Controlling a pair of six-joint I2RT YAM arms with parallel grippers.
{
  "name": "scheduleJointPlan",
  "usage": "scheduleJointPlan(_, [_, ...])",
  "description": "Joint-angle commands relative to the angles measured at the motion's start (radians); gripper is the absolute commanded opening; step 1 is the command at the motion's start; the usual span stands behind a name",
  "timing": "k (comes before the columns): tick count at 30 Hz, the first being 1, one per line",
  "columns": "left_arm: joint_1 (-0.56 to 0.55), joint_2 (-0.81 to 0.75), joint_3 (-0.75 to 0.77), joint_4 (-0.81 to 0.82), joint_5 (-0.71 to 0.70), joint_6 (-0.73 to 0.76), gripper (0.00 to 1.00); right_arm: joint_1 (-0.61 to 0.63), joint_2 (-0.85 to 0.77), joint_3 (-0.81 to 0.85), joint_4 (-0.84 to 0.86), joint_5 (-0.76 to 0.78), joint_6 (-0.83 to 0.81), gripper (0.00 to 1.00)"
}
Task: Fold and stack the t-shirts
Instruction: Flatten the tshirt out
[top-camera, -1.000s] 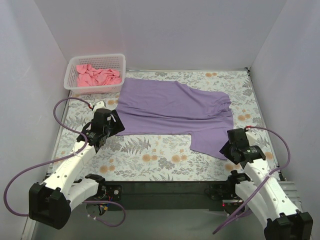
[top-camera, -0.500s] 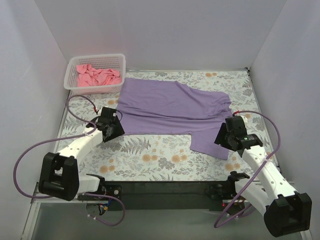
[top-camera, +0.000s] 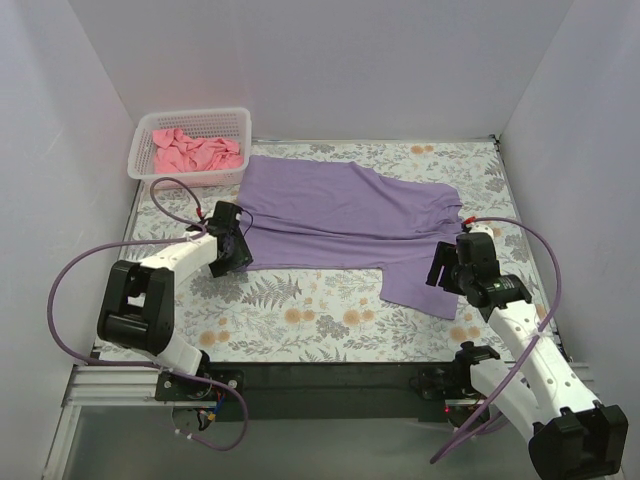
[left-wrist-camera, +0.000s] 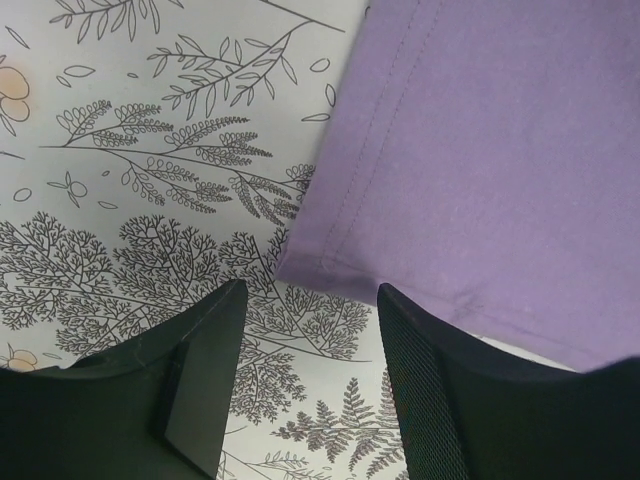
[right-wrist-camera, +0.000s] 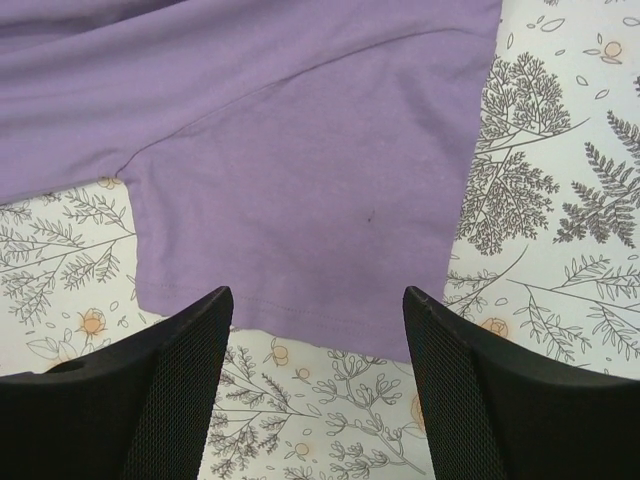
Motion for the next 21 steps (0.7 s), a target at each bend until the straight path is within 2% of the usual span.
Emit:
scheduleJointPlan(1, [0.004,0.014,0.055,-0.023,-0.041,-0.012,0.53,0.000,-0.029,-0.010,0.048,0.019,-0.049,0.76])
scheduleJointPlan(21, [0.005,0.119,0.070,-0.023,-0.061,-0.018,0.44,0.000,-0.073,-0.053,0.078,0.023,-0.079,0.76])
